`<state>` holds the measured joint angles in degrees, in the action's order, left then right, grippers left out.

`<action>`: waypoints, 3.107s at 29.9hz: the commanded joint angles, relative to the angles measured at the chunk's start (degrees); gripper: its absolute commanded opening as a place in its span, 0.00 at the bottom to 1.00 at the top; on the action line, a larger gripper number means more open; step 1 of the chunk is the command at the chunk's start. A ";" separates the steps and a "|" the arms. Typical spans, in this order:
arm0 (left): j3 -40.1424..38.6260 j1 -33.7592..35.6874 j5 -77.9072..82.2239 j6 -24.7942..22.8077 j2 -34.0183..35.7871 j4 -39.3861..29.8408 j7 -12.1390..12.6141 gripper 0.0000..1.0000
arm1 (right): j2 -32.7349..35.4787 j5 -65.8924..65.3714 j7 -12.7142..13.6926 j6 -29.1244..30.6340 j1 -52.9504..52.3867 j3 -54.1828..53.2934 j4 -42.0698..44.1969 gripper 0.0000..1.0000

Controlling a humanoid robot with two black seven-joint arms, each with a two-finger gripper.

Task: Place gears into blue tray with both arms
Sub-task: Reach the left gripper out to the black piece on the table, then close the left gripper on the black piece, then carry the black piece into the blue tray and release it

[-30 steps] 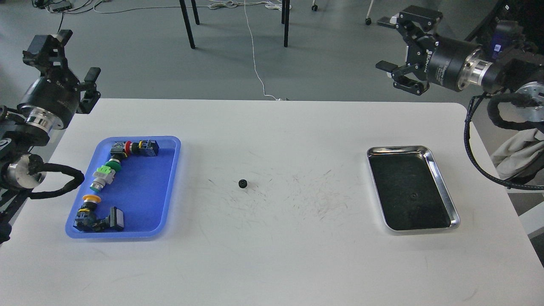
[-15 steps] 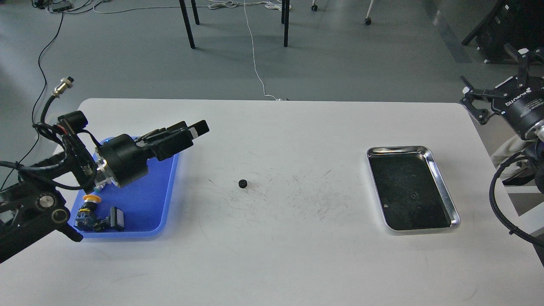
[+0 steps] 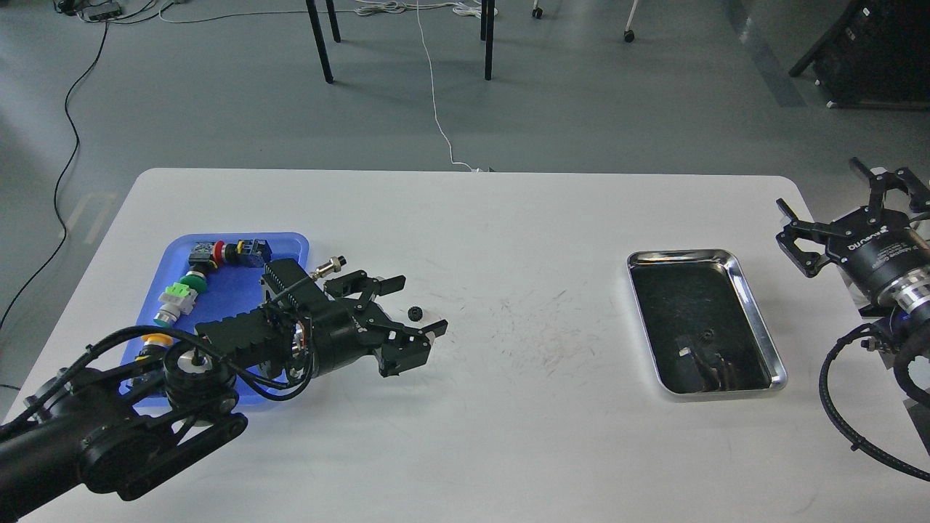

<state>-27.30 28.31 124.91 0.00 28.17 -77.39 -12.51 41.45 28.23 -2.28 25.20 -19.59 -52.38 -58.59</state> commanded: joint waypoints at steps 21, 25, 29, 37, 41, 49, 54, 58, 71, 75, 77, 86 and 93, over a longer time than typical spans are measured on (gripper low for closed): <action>0.85 -0.19 0.09 8.96 -12.88 20.87 0.47 0.93 | -0.14 -0.55 0.00 0.20 0.78 2.46 0.23 0.94; 0.94 -0.19 0.09 9.14 -13.76 22.63 0.73 0.90 | -0.14 -0.63 0.00 0.20 0.78 2.46 0.32 0.94; 0.94 -0.19 0.09 9.14 -13.85 24.56 1.09 0.84 | -0.14 -1.43 -0.09 0.20 0.78 2.37 0.32 0.94; 0.94 -0.19 0.09 9.14 -13.67 25.45 1.88 0.61 | -0.14 -1.51 -0.09 0.20 0.78 2.37 0.32 0.94; 0.94 -0.19 0.09 9.14 -13.67 25.62 2.32 0.45 | -0.14 -1.51 -0.09 0.20 0.78 2.37 0.23 0.94; 1.02 -0.45 0.09 9.14 -13.85 25.62 2.23 0.11 | -0.05 -1.51 -0.09 0.20 0.78 2.29 0.32 0.94; 0.85 -0.10 0.09 9.23 -14.29 24.92 2.49 0.06 | 0.04 -1.51 -0.09 0.20 0.78 2.20 0.32 0.94; 0.23 0.78 0.09 9.14 -11.22 21.42 2.58 0.06 | -0.05 -2.22 -0.09 0.20 0.69 2.11 0.41 0.94; -0.21 3.07 0.09 9.58 19.97 2.24 2.41 0.06 | -0.05 -2.30 -0.09 0.20 0.08 2.20 0.41 0.94; 0.76 1.57 -2.82 14.58 24.47 4.87 1.53 0.06 | 0.04 -2.39 -0.09 0.20 0.08 2.29 0.32 0.94; 0.76 -1.92 -4.85 16.17 25.00 7.59 1.17 0.06 | 0.21 -3.35 -0.01 0.20 0.08 2.37 0.23 0.94; 0.85 -5.55 -7.14 18.63 18.15 19.28 0.12 0.06 | 0.30 -4.68 0.00 0.20 0.08 2.11 0.15 0.94; 0.94 -5.64 -6.97 18.63 12.52 23.25 0.29 0.06 | 0.21 -4.68 0.00 0.20 0.08 2.02 0.23 0.94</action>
<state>-26.36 22.70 117.75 18.70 42.19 -54.78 -12.37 41.75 23.55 -2.29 25.40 -19.47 -50.35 -58.41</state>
